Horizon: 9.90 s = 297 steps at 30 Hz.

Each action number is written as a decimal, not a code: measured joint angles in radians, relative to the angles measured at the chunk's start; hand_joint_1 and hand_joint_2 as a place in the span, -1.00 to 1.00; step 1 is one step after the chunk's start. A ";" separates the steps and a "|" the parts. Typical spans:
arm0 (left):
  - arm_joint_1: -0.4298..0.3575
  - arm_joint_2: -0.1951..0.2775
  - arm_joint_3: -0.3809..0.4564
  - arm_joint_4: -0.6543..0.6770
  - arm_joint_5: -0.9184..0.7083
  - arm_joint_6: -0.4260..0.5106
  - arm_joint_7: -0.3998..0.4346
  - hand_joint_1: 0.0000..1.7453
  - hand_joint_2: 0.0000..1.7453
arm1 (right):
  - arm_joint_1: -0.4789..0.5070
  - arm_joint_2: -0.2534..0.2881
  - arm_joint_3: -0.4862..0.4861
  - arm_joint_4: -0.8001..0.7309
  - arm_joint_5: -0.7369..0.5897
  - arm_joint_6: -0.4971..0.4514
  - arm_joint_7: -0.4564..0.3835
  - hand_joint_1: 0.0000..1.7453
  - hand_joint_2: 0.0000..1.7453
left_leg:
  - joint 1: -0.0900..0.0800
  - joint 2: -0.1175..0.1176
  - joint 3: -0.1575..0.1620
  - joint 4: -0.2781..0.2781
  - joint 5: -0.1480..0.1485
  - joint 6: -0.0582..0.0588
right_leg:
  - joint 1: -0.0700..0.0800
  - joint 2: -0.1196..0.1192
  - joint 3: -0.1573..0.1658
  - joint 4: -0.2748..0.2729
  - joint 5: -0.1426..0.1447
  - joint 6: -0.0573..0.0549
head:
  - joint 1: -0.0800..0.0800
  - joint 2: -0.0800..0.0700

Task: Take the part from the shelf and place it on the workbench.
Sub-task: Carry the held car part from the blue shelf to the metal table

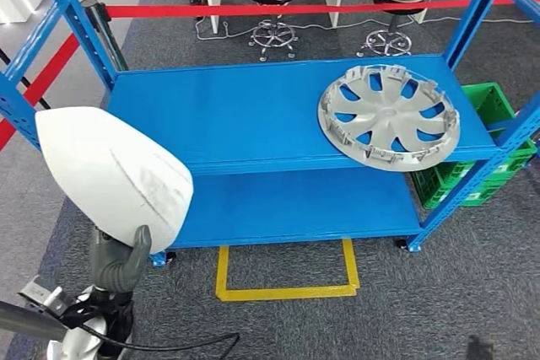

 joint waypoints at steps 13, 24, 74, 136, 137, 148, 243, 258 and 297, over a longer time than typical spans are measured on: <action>0.056 -0.048 0.055 -0.078 -0.032 -0.015 -0.016 1.00 1.00 | 0.057 0.050 0.021 0.046 0.022 0.257 -0.172 -1.00 1.00 | -0.001 0.003 0.222 -0.166 0.002 0.045 | -0.004 0.003 -0.122 0.024 0.090 0.050 | 0.001 0.000; 0.053 -0.053 0.062 -0.077 -0.028 -0.017 -0.019 1.00 1.00 | 0.042 0.042 0.027 0.047 0.017 0.315 -0.261 -1.00 1.00 | -0.011 0.006 0.074 -0.149 0.133 0.038 | 0.004 0.006 0.079 0.007 -0.059 0.040 | 0.006 0.000; 0.074 -0.105 0.047 0.022 -0.227 0.352 0.079 1.00 1.00 | 0.065 0.074 -0.110 0.050 0.044 0.045 -0.214 -1.00 1.00 | 0.007 -0.034 0.180 -0.156 0.031 0.040 | -0.001 0.112 -0.092 0.028 0.048 0.047 | 0.005 0.000; 0.133 -0.182 0.258 -0.131 -0.117 0.209 0.046 1.00 1.00 | 0.062 0.116 -0.152 0.059 0.216 0.117 -0.185 -1.00 1.00 | 0.023 -0.031 0.155 -0.116 0.016 0.031 | -0.011 0.086 -0.130 0.086 0.023 0.058 | 0.018 0.000; 0.140 -0.183 0.262 -0.134 -0.116 0.196 0.046 1.00 1.00 | 0.061 0.117 -0.152 0.059 0.219 0.114 -0.183 -1.00 1.00 | 0.020 -0.017 0.155 -0.116 0.016 0.035 | -0.008 0.049 -0.156 0.145 -0.010 0.058 | 0.020 0.000; 0.174 -0.204 0.279 -0.134 -0.194 0.141 0.011 1.00 1.00 | 0.054 0.121 -0.145 0.060 0.258 0.072 -0.140 -1.00 1.00 | -0.002 0.120 0.177 -0.117 -0.005 0.018 | 0.015 -0.044 -0.071 0.048 0.020 0.026 | 0.020 0.000; 0.137 -0.194 0.326 -0.114 -0.197 0.093 0.035 1.00 1.00 | 0.052 0.107 -0.125 0.070 0.455 0.236 -0.090 -1.00 1.00 | 0.008 0.065 0.145 -0.064 -0.028 -0.004 | 0.005 -0.008 -0.057 0.033 0.022 0.008 | 0.020 0.000; 0.122 -0.206 0.337 -0.082 -0.206 0.050 0.029 1.00 1.00 | 0.057 0.107 -0.134 0.070 0.469 0.215 -0.127 -1.00 1.00 | 0.023 -0.014 0.137 -0.115 0.031 0.029 | -0.004 0.072 -0.100 0.079 0.003 0.052 | 0.019 0.000; 0.129 -0.171 0.243 -0.067 -0.077 -0.061 0.103 1.00 1.00 | 0.046 0.107 -0.155 0.070 0.505 0.203 -0.138 -1.00 1.00 | 0.009 0.087 0.157 -0.112 0.007 0.032 | 0.001 -0.029 -0.107 0.123 -0.001 0.052 | 0.027 0.000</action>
